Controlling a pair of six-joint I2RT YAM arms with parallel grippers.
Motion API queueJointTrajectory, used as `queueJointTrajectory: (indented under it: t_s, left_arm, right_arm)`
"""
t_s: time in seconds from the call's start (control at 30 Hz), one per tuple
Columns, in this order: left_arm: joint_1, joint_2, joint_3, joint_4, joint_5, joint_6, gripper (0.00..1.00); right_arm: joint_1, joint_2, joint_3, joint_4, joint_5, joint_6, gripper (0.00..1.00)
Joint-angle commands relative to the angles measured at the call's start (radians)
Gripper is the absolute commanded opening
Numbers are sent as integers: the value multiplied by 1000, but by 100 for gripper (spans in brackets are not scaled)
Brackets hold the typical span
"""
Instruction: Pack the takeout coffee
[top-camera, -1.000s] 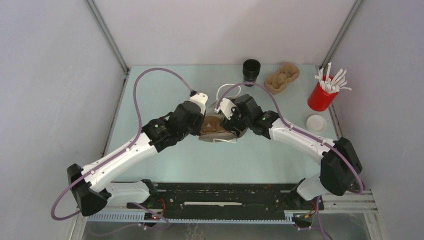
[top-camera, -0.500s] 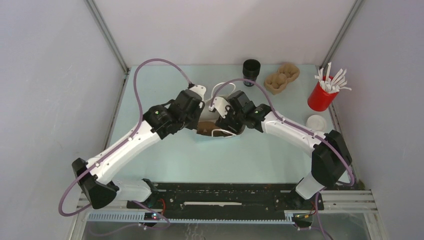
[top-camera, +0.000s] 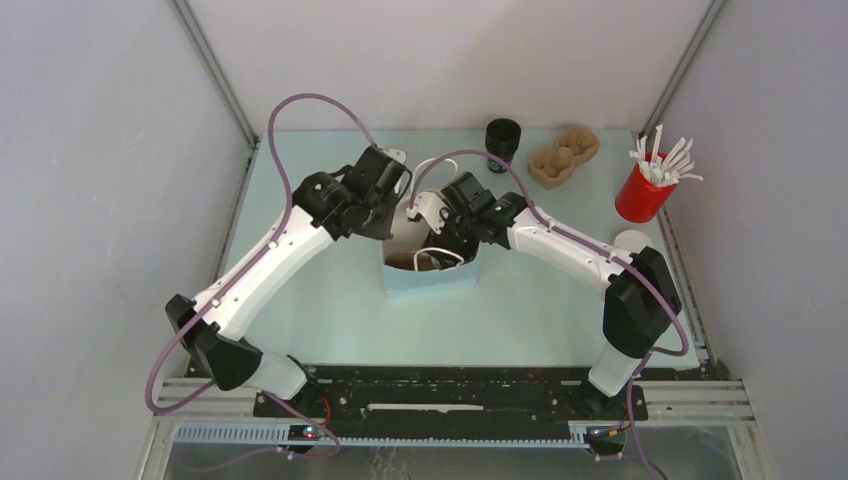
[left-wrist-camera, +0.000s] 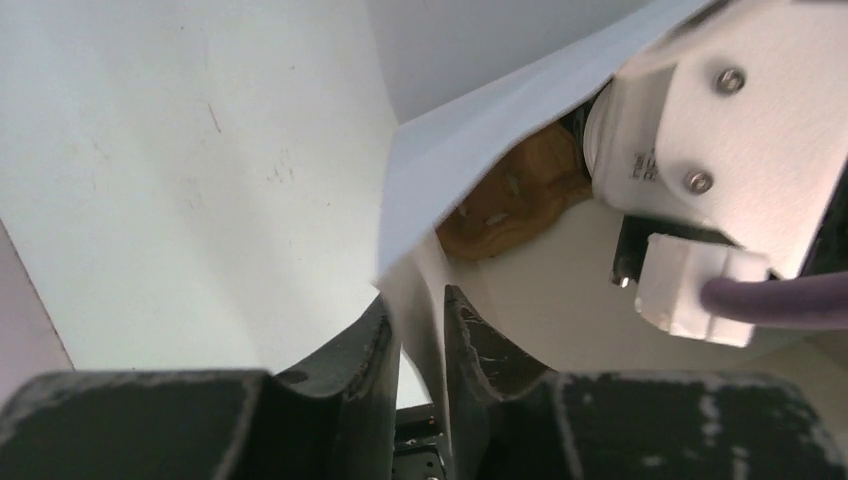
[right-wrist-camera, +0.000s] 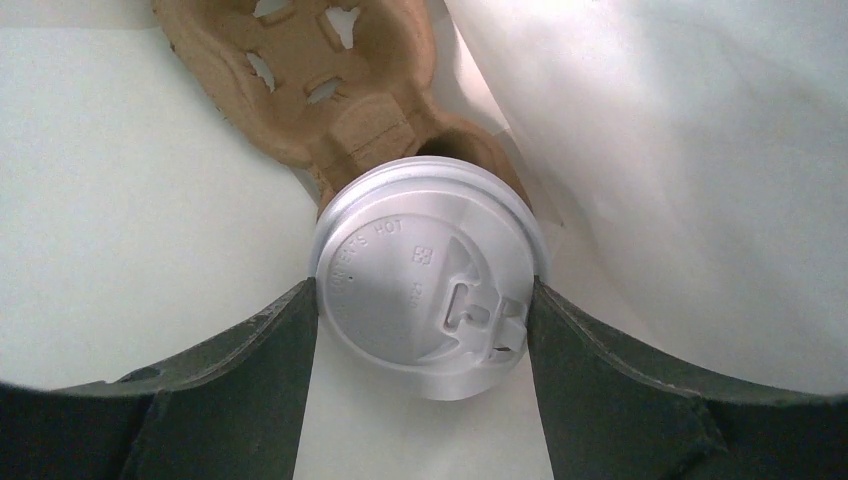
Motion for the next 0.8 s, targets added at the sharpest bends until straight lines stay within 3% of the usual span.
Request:
queueJointTrajectory:
  t_s: [0.0, 0.13, 0.37, 0.63, 0.77]
  left_arm:
    - [28, 35, 177, -105, -51, -34, 30]
    - [54, 53, 246, -165, -53, -57, 33]
    - [67, 21, 154, -102, 66, -46, 32]
    - [82, 84, 141, -100, 60, -55, 1]
    - [83, 91, 144, -64, 43, -58, 0]
  right_arm:
    - [13, 70, -2, -165, -110, 47, 48]
    - [19, 103, 16, -167, -91, 39, 48]
    - [13, 104, 57, -157, -92, 52, 48]
    - [53, 57, 37, -190, -47, 46, 47]
    - [76, 30, -14, -202, -13, 19, 47]
